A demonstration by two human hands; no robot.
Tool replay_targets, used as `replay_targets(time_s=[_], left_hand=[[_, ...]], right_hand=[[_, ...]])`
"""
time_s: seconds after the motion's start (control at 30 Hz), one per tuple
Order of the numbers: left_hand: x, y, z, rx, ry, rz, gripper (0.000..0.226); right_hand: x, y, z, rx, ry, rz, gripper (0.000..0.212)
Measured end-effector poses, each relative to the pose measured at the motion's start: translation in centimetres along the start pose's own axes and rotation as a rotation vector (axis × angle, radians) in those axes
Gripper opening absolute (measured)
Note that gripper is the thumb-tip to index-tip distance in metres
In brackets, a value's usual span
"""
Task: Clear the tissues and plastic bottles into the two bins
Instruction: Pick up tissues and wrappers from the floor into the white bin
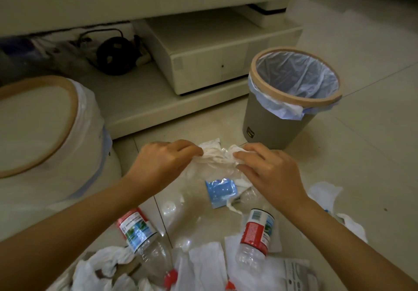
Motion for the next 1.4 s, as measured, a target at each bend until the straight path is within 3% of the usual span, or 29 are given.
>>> replay_targets(time_s=[0.13, 0.23, 0.37, 0.53, 0.6, 0.7, 0.87, 0.97, 1.17, 1.27, 1.4], left_hand=[[-1.3, 1.9, -2.3, 0.058, 0.102, -0.049, 0.019], [-1.4, 3.2, -3.7, 0.071, 0.095, -0.061, 0.020], [-1.4, 4.7, -5.7, 0.065, 0.055, -0.082, 0.027], [-2.4, 7.1, -8.9, 0.137, 0.038, -0.129, 0.026], [-2.7, 8.0, -9.6, 0.136, 0.008, -0.144, 0.027], [-3.5, 9.4, -10.0, 0.099, -0.022, -0.170, 0.027], [-4.8, 11.0, -10.8, 0.050, -0.086, -0.186, 0.021], [-4.8, 11.5, -13.3, 0.096, -0.156, -0.174, 0.024], [-8.2, 14.5, -18.6, 0.258, -0.321, -0.225, 0.019], [-10.3, 16.3, -19.2, 0.263, -0.370, -0.289, 0.027], [-12.8, 18.5, -18.4, 0.225, -0.428, -0.365, 0.036]], right_hand=[[-1.6, -1.3, 0.7, -0.200, -0.413, 0.123, 0.045], [-3.8, -1.8, 2.4, -0.284, -0.345, 0.071, 0.047], [-6.5, -3.2, 2.4, -0.238, -0.265, -0.017, 0.030], [-8.9, -5.4, 1.1, -0.168, -0.575, 0.087, 0.041], [-10.1, -6.2, 0.7, -0.129, -0.642, 0.080, 0.028], [-12.4, -7.2, -0.7, -0.032, -0.446, -0.079, 0.010], [-14.3, -8.1, -2.7, 0.105, -0.056, -0.275, 0.028], [-16.0, -9.3, -3.7, 0.155, 0.035, -0.364, 0.020], [-20.9, -14.5, -6.1, 0.274, -0.055, -0.433, 0.018], [-23.7, -18.0, -4.8, 0.281, -0.100, -0.393, 0.004], [-27.4, -21.6, -2.6, 0.249, -0.198, -0.321, 0.010]])
Point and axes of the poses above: each hand's wrist, its own y-axis away from the middle knuckle, its own z-axis out of the palm, x = y × z, the point moved 7 cm from there along -y, towards the middle knuckle, and after that the axes turned 11 degrees about -x, right-handed, at the moved point
